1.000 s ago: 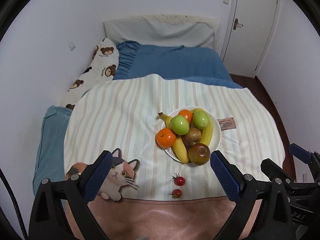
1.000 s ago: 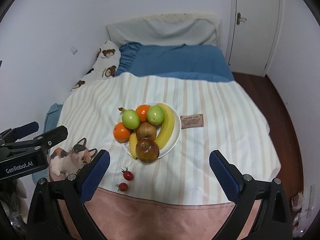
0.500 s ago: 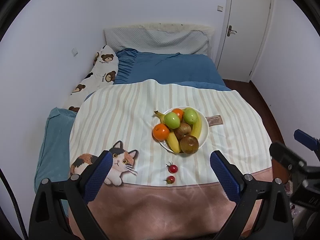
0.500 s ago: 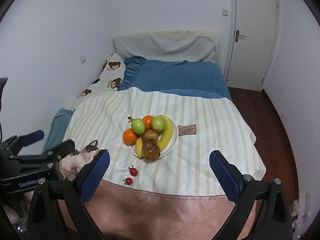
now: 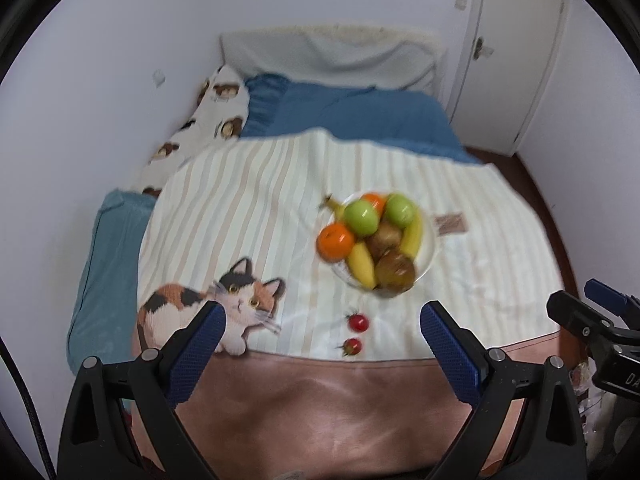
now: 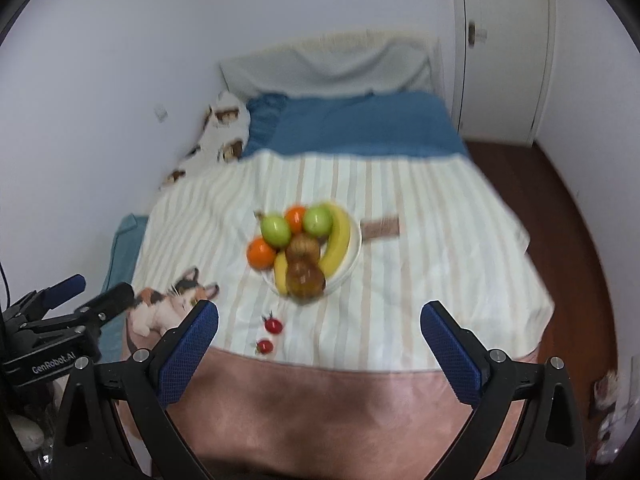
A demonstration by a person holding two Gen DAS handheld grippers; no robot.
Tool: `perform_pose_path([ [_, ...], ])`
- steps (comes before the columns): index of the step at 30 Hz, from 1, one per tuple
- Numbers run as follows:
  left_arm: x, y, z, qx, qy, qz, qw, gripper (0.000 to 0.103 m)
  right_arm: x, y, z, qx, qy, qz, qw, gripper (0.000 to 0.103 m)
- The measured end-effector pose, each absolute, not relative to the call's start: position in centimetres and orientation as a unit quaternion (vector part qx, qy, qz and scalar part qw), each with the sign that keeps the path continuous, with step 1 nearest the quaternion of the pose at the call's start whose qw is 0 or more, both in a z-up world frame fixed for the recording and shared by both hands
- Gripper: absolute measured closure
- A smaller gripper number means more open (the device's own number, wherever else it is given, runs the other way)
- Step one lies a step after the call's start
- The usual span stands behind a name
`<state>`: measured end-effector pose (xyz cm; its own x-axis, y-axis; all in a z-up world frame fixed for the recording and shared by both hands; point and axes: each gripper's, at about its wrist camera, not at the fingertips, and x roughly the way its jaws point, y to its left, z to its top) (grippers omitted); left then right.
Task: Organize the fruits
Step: 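Lift both tools up away from the plate, then grasp a cherry tomato with the left tool while the right tool grasps the other tomato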
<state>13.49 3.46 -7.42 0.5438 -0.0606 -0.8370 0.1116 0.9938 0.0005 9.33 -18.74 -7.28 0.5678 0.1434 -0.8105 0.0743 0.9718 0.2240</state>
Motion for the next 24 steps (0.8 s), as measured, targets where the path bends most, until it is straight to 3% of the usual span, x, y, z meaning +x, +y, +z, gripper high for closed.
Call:
perform_pose_path([
  [2,14.6,3.6,-10.1,0.031,0.498,-0.038,0.866,0.003,10.4,-18.9,-10.1,0.133,0.485,0.031,0.864,0.006],
  [4,15.7,3.6,-13.5,0.03,0.533,-0.035,0.845,0.003,11.6,-18.6,-12.9,0.142,0.509,0.046,0.848,0.04],
  [15,19.9,0.4,-29.3,0.016,0.663,-0.087,0.743,0.007,14.6,-17.7,-22.7,0.149,0.567,0.039,0.809,0.043],
  [17,20.5,0.2,-31.5,0.014,0.675,-0.084,0.733,0.022,15.2,-17.6,-24.1,0.146,0.576,0.036,0.803,0.043],
  [19,20.8,0.1,-32.9,0.021,0.676,-0.078,0.732,0.029,15.7,-17.3,-25.2,0.143,0.582,0.035,0.799,0.043],
  [22,20.7,-0.2,-33.0,0.05,0.654,-0.07,0.752,0.069,16.3,-16.7,-26.1,0.14,0.587,0.039,0.796,0.043],
  [23,20.7,0.2,-32.8,0.047,0.654,-0.072,0.752,0.079,16.5,-16.4,-26.2,0.139,0.587,0.04,0.796,0.043],
  [24,20.8,0.5,-32.6,0.043,0.655,-0.074,0.751,0.08,16.7,-16.1,-26.2,0.138,0.587,0.043,0.796,0.043],
])
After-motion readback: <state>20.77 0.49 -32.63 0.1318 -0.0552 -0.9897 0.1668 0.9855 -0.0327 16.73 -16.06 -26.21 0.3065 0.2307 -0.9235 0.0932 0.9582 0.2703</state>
